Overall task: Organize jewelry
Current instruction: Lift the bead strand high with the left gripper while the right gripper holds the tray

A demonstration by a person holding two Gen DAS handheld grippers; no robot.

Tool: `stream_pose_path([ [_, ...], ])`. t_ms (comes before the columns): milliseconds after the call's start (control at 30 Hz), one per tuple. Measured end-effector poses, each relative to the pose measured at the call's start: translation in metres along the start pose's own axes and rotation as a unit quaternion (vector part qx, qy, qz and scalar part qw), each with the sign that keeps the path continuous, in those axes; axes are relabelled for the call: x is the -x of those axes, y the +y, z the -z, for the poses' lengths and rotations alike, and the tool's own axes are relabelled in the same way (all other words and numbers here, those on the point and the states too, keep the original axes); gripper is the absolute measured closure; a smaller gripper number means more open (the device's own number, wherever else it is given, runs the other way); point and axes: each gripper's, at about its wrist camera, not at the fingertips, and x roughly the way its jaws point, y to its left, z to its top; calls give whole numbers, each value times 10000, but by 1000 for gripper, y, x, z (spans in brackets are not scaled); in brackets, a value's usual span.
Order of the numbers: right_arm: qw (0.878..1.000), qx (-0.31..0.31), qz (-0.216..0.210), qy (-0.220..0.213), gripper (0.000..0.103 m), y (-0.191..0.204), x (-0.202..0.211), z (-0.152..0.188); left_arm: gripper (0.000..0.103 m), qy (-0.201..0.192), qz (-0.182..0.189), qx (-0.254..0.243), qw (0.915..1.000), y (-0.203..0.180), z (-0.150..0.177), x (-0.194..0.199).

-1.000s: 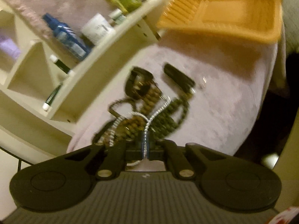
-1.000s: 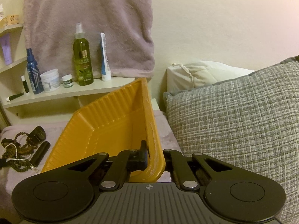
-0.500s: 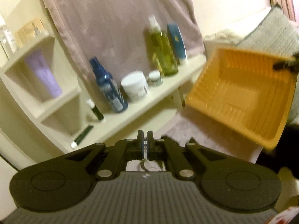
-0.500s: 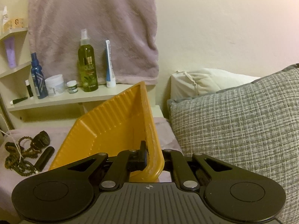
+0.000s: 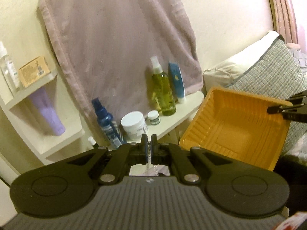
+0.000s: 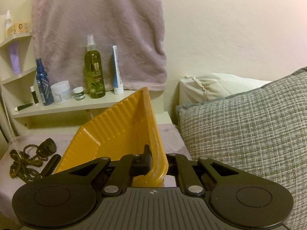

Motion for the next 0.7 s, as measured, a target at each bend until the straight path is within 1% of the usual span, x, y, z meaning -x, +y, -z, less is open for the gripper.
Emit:
stream_pose_path([
  [267, 10000, -55, -21, -28, 97, 0, 1, -1, 101, -256, 50, 11, 9997, -2, -22, 8],
  [500, 9999, -92, -28, -52, 96, 1, 2, -1, 101, -423, -24, -32, 9991, -1, -38, 11],
  [600, 9999, -114, -14, -66, 96, 0, 2, -2, 101, -494, -107, 52, 9987, 4, -41, 13],
  [700, 9999, -118, 1, -57, 96, -1, 1, -1, 101, -392, -222, -2, 9990, 5, -37, 8],
])
